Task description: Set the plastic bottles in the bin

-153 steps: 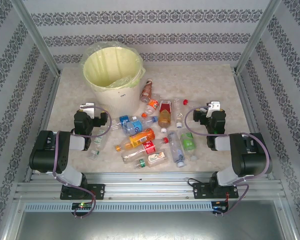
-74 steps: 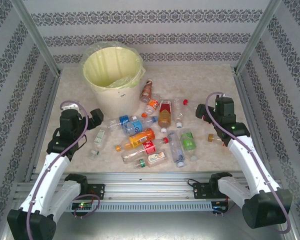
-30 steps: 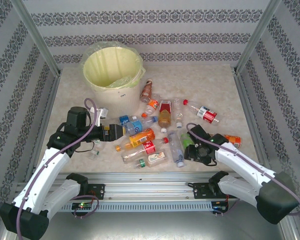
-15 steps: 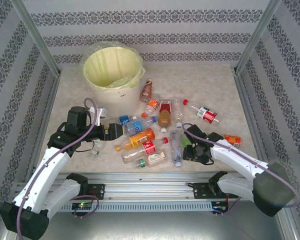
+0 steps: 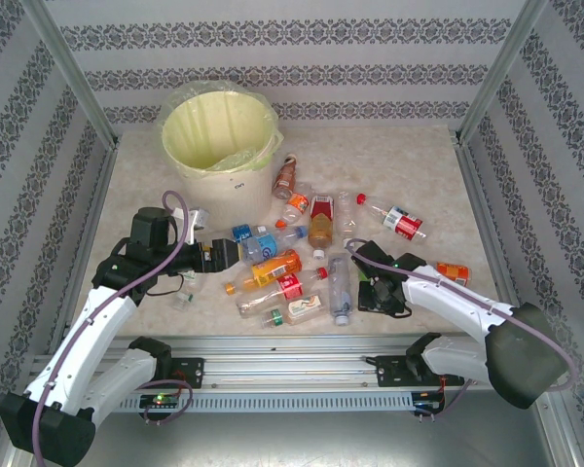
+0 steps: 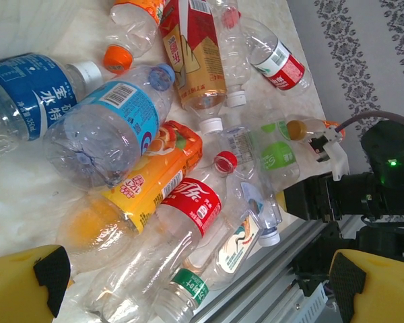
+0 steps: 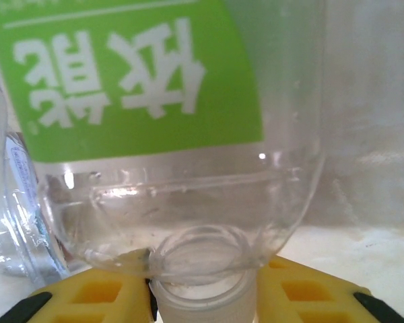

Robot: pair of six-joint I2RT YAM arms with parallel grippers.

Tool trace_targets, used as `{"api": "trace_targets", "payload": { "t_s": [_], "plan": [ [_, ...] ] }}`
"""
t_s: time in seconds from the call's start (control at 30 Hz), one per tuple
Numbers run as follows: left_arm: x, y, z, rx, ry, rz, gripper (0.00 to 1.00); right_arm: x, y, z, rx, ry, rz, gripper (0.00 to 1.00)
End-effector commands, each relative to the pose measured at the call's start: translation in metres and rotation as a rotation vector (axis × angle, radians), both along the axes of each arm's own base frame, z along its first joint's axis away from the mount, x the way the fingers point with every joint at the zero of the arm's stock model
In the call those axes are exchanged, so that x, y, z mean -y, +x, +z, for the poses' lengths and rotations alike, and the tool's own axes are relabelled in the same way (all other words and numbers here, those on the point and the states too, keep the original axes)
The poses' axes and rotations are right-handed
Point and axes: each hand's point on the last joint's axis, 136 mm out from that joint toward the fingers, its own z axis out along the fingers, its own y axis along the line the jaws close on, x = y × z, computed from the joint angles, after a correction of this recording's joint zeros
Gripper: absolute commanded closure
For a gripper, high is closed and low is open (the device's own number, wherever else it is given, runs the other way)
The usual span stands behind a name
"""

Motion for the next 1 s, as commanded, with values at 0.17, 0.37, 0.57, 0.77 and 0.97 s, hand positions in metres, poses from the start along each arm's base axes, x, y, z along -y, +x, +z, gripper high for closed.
{"api": "trace_targets", "payload": {
  "t_s": [0.17,0.37,0.57,0.77,0.97],
  "plan": [
    [-0.005,0.003,0.0,-0.077,-0.059,0.125,0.0,0.001,0.012,0.027,0.106,0.007,0.001,0.67],
    [0.002,0.005,0.008,-0.099,-0.192,0.183,0.0,-0.025,0.027,0.065,0.21,0.154,0.05,0.68],
    [0.024,0.008,0.019,-0.09,-0.253,0.164,0.0,-0.063,0.037,0.108,0.284,0.354,0.129,0.69],
    [0.052,0.015,0.033,-0.06,-0.29,0.152,0.0,-0.098,0.039,0.137,0.32,0.484,0.213,0.68],
    [0.081,0.029,0.034,-0.034,-0.274,0.143,0.0,-0.131,0.031,0.153,0.326,0.557,0.309,0.68]
  ]
}}
